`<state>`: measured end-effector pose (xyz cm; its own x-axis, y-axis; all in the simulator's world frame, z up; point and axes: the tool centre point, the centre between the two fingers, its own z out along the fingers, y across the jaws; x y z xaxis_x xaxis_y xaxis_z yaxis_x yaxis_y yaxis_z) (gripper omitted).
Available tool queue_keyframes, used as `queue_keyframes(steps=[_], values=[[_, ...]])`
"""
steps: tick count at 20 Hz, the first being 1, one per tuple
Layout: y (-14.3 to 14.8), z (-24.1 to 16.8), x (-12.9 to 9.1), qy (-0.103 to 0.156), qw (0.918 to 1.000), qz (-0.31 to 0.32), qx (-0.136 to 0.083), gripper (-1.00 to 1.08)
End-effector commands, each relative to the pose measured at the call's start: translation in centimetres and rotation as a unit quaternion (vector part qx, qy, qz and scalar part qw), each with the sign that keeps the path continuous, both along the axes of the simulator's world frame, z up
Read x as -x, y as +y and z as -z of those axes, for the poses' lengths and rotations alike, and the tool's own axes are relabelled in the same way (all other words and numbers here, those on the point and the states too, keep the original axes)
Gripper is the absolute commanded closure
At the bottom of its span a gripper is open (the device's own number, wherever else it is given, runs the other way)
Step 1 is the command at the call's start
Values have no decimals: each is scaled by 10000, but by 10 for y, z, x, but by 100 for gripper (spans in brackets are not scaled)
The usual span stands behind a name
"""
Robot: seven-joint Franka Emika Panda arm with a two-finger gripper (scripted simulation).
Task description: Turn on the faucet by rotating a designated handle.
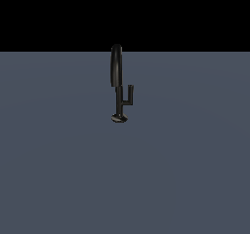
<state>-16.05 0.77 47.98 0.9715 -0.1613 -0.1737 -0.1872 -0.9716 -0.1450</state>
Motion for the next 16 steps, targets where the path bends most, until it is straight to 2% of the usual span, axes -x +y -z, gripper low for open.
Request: queue_keyframes(steps=[1,9,16], values=[[0,5,-15,172,9996,172,-162,108],[-1,23,-62,730,9923,724,-694,108],[-4,43,-103,1228,9779,1215,-1175,108]])
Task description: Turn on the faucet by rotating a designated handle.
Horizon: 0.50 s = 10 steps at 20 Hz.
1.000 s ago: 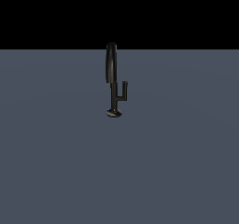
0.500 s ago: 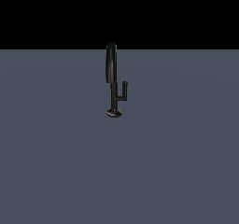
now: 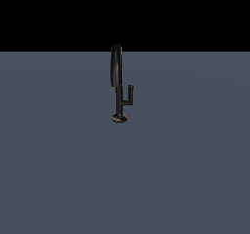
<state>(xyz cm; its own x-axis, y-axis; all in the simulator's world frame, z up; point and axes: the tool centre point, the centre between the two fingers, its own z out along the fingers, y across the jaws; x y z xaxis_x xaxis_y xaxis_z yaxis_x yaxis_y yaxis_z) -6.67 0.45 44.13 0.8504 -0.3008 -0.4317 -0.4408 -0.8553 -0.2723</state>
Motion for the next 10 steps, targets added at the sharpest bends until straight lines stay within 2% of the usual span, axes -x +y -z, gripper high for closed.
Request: queue_keyframes(steps=[1,6,10], values=[[-2,8,-14,184,9995,183,-179,108],[-6,27,-42,556,9955,549,-541,108],[-9,43,-63,859,9892,847,-838,108]])
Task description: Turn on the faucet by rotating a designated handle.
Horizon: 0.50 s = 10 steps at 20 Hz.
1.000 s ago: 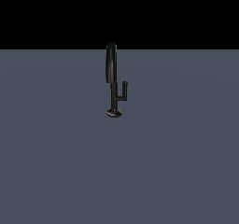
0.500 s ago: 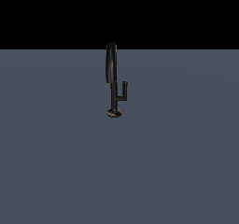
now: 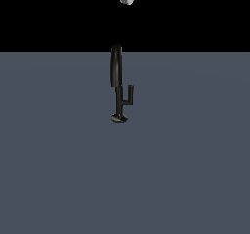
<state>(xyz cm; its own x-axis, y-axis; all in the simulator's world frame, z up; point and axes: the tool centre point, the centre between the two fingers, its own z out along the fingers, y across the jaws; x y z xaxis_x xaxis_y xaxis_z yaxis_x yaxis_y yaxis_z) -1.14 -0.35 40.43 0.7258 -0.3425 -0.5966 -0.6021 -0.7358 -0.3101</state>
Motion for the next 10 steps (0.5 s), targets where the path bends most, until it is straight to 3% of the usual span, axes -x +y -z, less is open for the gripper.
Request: queue_keyframes(steps=[1,10], values=[[-3,11,-13,194,9994,191,-193,108],[-12,57,-58,919,9875,907,-906,108]])
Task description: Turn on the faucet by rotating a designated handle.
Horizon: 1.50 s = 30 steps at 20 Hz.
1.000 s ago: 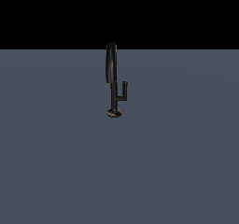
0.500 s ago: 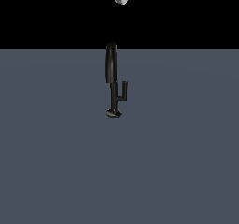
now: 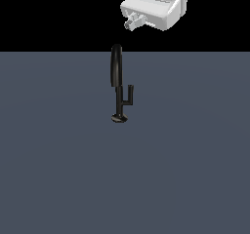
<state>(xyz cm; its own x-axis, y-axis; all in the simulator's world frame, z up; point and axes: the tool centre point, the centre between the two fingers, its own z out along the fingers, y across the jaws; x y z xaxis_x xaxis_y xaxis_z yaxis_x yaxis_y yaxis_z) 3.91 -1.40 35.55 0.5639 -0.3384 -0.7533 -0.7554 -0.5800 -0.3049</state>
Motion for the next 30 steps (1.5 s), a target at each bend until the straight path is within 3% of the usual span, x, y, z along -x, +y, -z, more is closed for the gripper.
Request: queue_keyframes(steps=[1,6,11,21,26,30], values=[[-3,14,-12,213,9993,209,-213,108],[-8,46,-34,656,9936,648,-648,108],[-13,83,-54,1133,9809,1123,-1115,108],[-15,164,-83,2062,9353,2056,-2011,108],[-12,194,-90,2377,9129,2377,-2313,108],[-10,209,-92,2530,9007,2534,-2460,108]])
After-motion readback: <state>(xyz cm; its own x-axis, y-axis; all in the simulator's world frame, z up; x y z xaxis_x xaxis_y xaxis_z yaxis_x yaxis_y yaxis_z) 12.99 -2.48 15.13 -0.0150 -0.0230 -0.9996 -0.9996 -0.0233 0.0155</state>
